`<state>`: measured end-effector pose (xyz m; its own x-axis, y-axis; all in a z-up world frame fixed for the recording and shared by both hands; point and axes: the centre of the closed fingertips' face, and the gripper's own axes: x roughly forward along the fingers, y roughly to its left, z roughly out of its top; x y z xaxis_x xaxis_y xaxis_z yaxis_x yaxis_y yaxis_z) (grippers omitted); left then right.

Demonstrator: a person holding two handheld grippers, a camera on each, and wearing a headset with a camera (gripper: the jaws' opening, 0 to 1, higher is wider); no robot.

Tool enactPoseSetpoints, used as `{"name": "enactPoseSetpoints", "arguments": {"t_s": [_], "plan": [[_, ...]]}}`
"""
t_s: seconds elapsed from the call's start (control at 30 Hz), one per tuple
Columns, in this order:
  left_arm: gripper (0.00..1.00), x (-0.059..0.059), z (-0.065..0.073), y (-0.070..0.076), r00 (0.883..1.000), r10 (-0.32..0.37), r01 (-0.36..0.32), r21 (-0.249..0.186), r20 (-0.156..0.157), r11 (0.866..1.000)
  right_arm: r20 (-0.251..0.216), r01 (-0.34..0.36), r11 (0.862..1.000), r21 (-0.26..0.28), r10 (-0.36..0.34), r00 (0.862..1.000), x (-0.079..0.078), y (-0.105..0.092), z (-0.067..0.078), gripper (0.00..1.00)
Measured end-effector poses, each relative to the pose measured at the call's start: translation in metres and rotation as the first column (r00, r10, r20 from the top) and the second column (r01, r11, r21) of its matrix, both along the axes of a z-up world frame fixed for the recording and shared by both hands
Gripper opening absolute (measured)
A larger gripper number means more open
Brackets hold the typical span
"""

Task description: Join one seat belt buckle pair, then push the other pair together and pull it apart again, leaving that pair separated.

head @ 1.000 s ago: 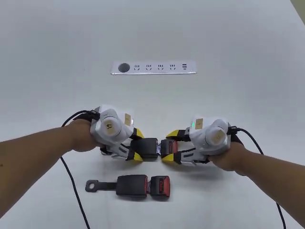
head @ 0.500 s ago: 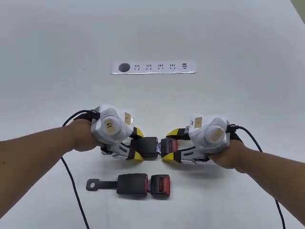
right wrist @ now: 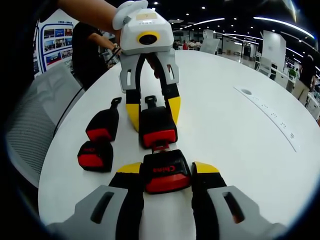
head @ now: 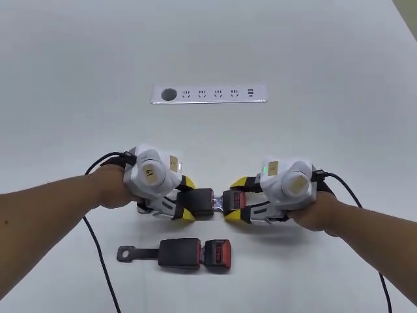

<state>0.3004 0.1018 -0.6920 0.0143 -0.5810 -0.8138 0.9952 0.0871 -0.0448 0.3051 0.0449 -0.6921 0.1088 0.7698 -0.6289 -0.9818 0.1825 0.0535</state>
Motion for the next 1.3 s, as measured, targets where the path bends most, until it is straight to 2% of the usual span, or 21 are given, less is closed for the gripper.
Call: {"name": "enactPoseSetpoints", "arguments": {"t_s": [0.53, 0.7, 1.13, 1.3], "plan": [[0.34, -0.001, 0.002, -0.001, 1.000, 0.008, -0.008, -0.002, 0.001, 1.000, -0.003, 0.002, 1.000, 0.001, -0.002, 1.000, -0.005, -0.012, 0.003, 0.35], [0.34, -0.002, 0.003, -0.002, 1.000, 0.007, -0.007, -0.001, 0.001, 1.000, -0.003, 0.006, 1.000, 0.002, -0.006, 1.000, -0.002, -0.024, 0.001, 0.35], [0.34, -0.002, 0.003, -0.002, 1.000, 0.008, -0.008, 0.005, 0.000, 1.000, -0.015, 0.019, 1.000, -0.010, -0.019, 1.000, -0.010, -0.060, 0.004, 0.35], [0.34, -0.001, 0.001, -0.001, 1.000, 0.008, -0.008, 0.007, 0.000, 1.000, -0.014, 0.025, 1.000, -0.013, -0.025, 1.000, -0.011, -0.068, 0.005, 0.35]]}}
